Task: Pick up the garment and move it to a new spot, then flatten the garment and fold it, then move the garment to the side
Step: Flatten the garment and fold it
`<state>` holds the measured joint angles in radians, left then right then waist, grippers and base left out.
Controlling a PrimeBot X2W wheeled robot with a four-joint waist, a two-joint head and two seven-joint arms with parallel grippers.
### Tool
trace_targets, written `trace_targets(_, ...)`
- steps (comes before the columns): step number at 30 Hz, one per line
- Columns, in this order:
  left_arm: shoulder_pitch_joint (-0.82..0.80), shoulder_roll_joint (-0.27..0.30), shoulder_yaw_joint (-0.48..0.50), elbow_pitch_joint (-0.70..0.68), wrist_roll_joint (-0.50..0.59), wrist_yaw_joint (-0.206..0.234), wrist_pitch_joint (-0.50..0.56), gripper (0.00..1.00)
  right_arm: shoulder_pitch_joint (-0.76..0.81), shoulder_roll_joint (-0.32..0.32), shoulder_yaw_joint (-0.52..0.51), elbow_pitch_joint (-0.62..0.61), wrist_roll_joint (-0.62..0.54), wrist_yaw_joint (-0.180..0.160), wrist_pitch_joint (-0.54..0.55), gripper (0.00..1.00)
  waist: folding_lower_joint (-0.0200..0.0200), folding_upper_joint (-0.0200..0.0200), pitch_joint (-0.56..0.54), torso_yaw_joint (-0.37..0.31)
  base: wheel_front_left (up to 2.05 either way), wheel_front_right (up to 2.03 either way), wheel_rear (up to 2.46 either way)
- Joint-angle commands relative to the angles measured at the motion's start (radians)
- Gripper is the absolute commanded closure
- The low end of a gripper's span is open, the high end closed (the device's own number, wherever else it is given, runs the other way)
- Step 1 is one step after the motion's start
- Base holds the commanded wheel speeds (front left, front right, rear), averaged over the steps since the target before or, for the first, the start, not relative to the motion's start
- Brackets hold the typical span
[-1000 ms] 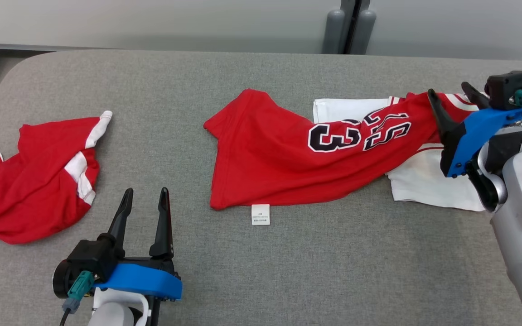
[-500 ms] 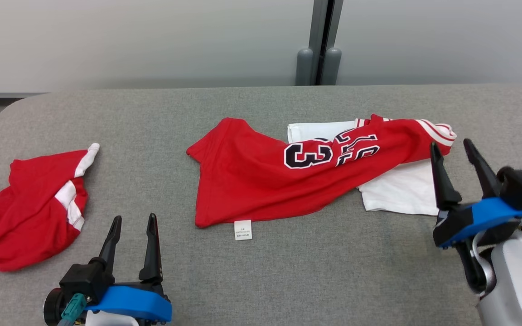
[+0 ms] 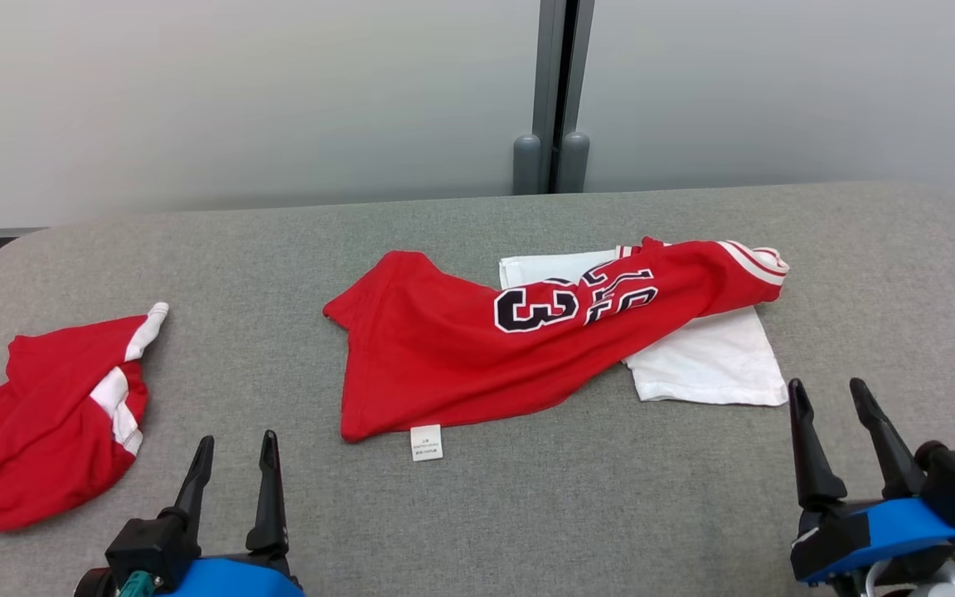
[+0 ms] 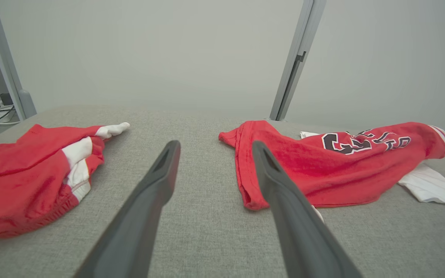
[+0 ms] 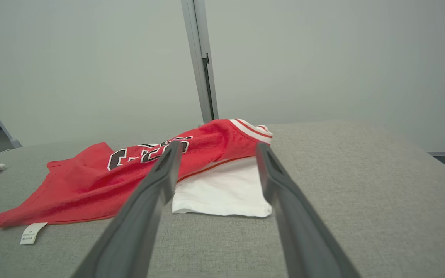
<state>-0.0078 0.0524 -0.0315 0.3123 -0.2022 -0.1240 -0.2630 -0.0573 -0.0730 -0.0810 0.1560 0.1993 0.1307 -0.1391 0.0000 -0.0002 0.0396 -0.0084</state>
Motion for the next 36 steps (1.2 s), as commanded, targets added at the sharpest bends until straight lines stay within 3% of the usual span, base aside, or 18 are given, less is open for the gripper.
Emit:
trace_targets(1,0.012,0.003,0.007,0.001,0.005,-0.004,-0.003,0.00,0.031,0.008,-0.002,-0.021,-0.013,0.000,0.011,0.00,0.0000,0.0002,-0.006,-0.004,0.00,0.00,0.00)
trace_targets(14,0.046,0.004,0.028,0.012,0.027,0.002,-0.003,0.00,0.097,0.022,0.009,-0.096,-0.028,0.000,0.072,0.00,0.0000,0.0002,-0.026,-0.009,0.00,0.00,0.00)
trace_targets(30,0.018,0.003,0.023,0.027,0.025,-0.002,-0.003,0.00,0.068,0.023,0.013,-0.081,-0.012,0.000,0.082,0.00,0.0000,0.0002,-0.006,-0.010,0.00,0.00,0.00)
trace_targets(36,-0.062,0.015,-0.007,0.098,0.026,-0.004,0.009,0.00,0.008,0.023,-0.002,-0.078,-0.041,0.000,0.127,0.00,0.0000,0.0002,0.030,-0.014,0.00,0.00,0.00)
